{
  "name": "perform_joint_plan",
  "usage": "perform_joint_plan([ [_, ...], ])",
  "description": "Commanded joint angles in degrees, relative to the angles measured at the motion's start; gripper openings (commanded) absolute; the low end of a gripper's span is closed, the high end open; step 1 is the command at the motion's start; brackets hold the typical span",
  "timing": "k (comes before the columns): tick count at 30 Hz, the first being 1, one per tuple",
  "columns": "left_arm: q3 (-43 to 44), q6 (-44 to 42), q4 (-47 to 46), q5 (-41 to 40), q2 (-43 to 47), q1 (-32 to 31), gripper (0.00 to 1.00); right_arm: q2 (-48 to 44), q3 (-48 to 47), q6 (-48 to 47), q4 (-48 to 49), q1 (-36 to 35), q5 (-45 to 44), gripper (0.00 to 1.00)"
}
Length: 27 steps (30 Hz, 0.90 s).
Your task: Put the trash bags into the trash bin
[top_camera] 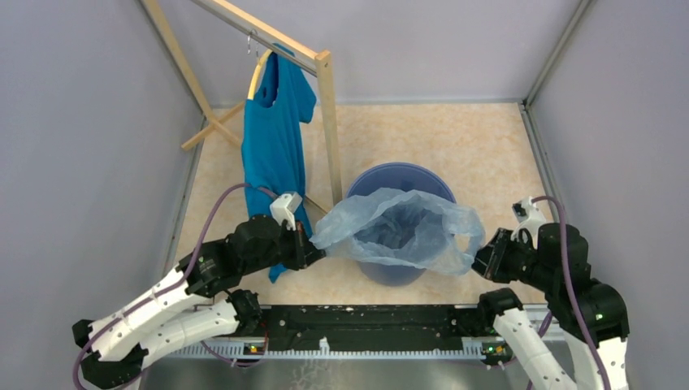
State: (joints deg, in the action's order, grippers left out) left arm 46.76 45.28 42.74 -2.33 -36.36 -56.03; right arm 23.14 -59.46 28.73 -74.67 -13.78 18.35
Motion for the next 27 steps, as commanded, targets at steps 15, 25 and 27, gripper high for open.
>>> perform_joint_plan([
  [15, -0.21, -0.79, -4.8, 4.09, 2.54, -0.04, 0.0, -3.8, -8.33, -6.89, -4.25, -0.55, 11.8, 0.65],
  [25, 1.8, -1.43, -2.0, -0.11, 0.65, -0.04, 0.0, -7.93, 0.94, 20.27, 14.53, -0.55, 7.44, 0.87],
  [27, 0.71, -0.22, -0.76, -0.75, -0.05, -0.04, 0.0, -8.35, 3.5, 25.17, 18.04, -0.55, 7.33, 0.85],
])
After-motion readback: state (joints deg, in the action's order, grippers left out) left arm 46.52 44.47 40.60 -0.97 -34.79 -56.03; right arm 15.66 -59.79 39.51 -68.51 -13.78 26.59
